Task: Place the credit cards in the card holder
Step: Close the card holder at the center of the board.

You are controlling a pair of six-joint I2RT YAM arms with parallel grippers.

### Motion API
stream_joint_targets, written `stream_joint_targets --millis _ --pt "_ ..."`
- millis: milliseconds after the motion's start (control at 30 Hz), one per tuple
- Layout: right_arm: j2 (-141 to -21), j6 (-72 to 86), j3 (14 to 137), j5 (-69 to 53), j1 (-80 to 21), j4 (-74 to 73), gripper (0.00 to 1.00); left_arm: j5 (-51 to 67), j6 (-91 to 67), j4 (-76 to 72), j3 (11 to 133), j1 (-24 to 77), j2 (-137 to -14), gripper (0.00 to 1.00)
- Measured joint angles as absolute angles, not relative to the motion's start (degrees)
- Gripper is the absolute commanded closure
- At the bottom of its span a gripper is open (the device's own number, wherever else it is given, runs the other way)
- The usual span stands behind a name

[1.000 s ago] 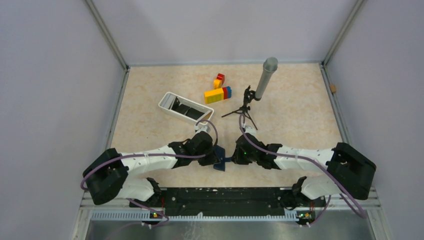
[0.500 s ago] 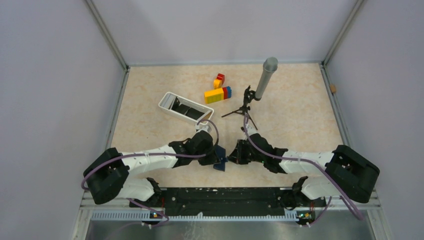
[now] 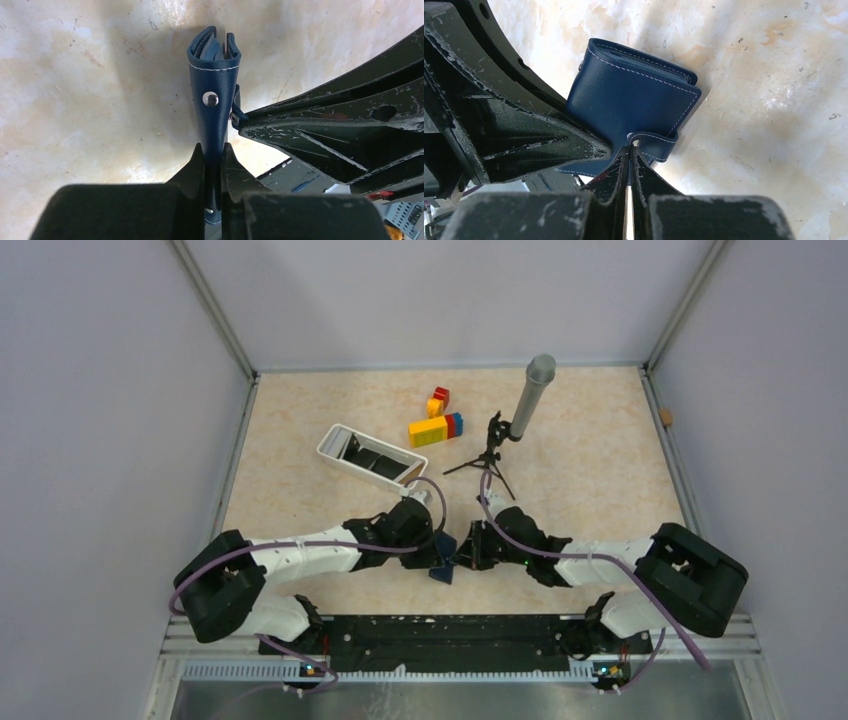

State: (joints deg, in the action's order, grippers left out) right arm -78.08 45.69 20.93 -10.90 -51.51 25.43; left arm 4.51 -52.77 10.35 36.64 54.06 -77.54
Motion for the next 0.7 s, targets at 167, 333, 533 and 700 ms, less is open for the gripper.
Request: stream_joint_targets --millis 167,333,533,700 --pt "-78.1 45.1 20.9 -10.9 -51.5 25.3 1.0 4.6 -52.4 10.3 36.6 54.1 -77.5 1.0" --pt "-78.8 45.0 20.9 -11.0 -51.5 25.3 1.0 4.7 -52.1 10.3 36.7 54.1 -77.5 1.0" --pt "-79.3 44.9 20.9 -11.4 -51.5 25.5 1.0 4.7 -51.8 10.4 36.8 54.1 -77.8 1.0" --pt "-79.0 44.9 20.9 -11.2 -51.5 25.8 1.0 4.9 -51.3 10.8 37.4 54.0 -78.3 1.0"
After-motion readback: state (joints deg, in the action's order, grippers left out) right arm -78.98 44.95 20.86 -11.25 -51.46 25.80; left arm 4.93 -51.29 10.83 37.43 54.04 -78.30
